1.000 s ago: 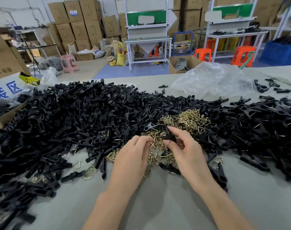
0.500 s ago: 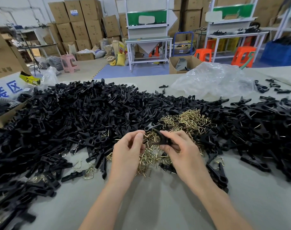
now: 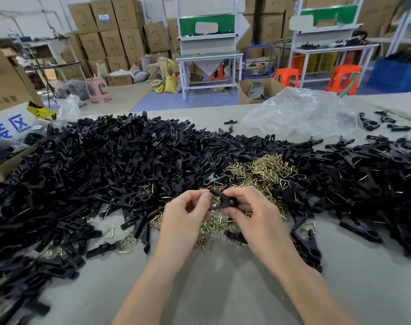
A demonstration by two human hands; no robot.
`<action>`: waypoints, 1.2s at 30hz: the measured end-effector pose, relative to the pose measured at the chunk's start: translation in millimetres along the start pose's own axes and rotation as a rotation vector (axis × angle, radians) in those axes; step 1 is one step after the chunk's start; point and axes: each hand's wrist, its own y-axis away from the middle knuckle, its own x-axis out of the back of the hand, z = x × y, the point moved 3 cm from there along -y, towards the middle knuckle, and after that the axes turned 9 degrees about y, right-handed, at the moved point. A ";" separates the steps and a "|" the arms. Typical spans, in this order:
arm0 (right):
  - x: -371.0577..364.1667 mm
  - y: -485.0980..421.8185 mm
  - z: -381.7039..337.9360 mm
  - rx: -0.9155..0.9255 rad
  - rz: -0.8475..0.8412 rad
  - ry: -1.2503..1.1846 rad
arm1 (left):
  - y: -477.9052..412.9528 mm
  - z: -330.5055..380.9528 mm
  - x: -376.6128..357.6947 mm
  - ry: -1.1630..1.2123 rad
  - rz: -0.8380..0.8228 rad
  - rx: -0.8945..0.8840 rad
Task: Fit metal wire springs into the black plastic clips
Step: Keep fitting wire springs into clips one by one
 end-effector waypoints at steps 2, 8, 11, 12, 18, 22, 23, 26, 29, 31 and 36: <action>0.0 -0.4 0.1 0.017 -0.001 0.026 | 0.1 -0.2 -0.3 0.001 -0.008 -0.001; 0.4 -0.4 0.1 0.068 0.018 0.058 | 0.1 -1.3 -1.3 0.174 -0.095 0.154; 1.2 -2.1 0.4 0.060 0.017 -0.017 | 4.5 1.5 -6.7 0.545 -0.256 0.381; 0.9 -2.7 0.8 0.057 0.013 -0.043 | 6.2 2.4 -7.8 0.621 -0.297 0.430; 1.8 -3.0 3.9 -0.028 -0.115 -0.386 | 11.0 6.9 -3.4 0.606 -0.544 0.509; 7.1 -3.7 -0.4 -0.037 -0.165 -0.558 | 14.6 7.9 -1.6 0.646 -0.657 0.562; 7.7 -4.4 -0.5 -0.061 -0.152 -0.574 | 15.5 8.0 -2.6 0.677 -0.677 0.571; 9.6 -6.6 2.1 -0.142 -0.105 -0.628 | 15.6 7.2 -5.0 0.883 -0.662 0.645; 9.9 -7.9 7.8 -0.167 -0.110 -0.606 | 15.6 4.2 -7.6 1.009 -0.616 0.696; 9.0 -8.4 10.8 -0.172 -0.117 -0.603 | 15.8 2.9 -9.1 1.018 -0.605 0.691; 7.8 -6.1 9.5 -0.192 -0.146 -0.685 | 18.0 3.0 -9.9 1.015 -0.673 0.661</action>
